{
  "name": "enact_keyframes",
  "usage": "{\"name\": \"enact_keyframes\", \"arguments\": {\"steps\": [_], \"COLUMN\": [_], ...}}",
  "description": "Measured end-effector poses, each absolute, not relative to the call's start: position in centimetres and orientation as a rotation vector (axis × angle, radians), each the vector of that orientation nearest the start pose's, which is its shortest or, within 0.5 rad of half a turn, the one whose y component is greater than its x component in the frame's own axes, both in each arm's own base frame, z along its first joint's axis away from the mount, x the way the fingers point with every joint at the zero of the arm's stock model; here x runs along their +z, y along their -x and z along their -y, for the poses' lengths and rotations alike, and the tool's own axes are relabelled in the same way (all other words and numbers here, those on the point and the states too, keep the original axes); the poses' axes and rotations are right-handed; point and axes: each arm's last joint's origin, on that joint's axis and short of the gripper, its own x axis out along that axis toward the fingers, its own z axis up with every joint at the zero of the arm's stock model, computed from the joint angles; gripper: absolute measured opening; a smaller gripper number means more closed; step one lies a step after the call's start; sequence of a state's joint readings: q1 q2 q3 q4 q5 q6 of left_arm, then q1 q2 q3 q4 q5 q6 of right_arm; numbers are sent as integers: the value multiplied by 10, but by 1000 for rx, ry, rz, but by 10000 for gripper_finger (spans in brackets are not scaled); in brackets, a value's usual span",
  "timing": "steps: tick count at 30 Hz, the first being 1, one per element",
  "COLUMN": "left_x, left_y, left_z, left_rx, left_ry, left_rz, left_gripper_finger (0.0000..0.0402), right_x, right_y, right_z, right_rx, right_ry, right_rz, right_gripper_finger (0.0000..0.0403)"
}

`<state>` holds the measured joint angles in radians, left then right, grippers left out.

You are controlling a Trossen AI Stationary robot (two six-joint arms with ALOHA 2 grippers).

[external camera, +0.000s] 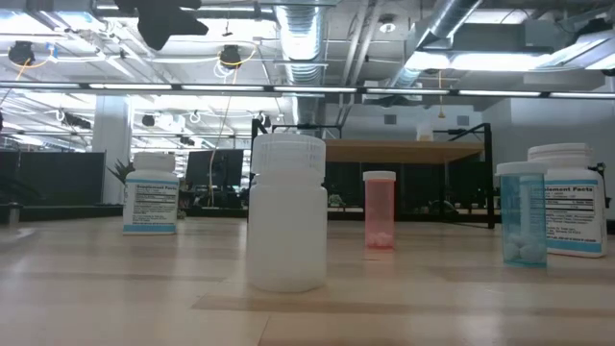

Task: Pick and place medicine bottles onto shelf by color
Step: Put the left transparent pill bottle on the shelf aligned with the other transparent pill bottle

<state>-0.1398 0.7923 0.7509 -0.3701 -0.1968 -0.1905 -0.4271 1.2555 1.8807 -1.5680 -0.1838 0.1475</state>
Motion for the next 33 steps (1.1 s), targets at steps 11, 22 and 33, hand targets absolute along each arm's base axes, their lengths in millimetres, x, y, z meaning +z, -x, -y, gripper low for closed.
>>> {"name": "enact_keyframes", "arguments": {"steps": [11,22,33], "left_x": [309,293,260], "left_y": [-186,-225,-249], "left_z": [74,129,162], "left_rx": [-155,-173,-85], "left_ry": [63,81,242], "left_rz": [-520,-840,-1268], "left_gripper_finger": [215,215,226], "right_x": [439,390,368], "right_y": [-102,-106,-116], "right_z": [11,-6,-17], "right_rx": [-260,-212,-155], "right_ry": [-607,-641,-580], "right_rz": [-921,-1047,-1146], "right_gripper_finger": [175,165,162]}}
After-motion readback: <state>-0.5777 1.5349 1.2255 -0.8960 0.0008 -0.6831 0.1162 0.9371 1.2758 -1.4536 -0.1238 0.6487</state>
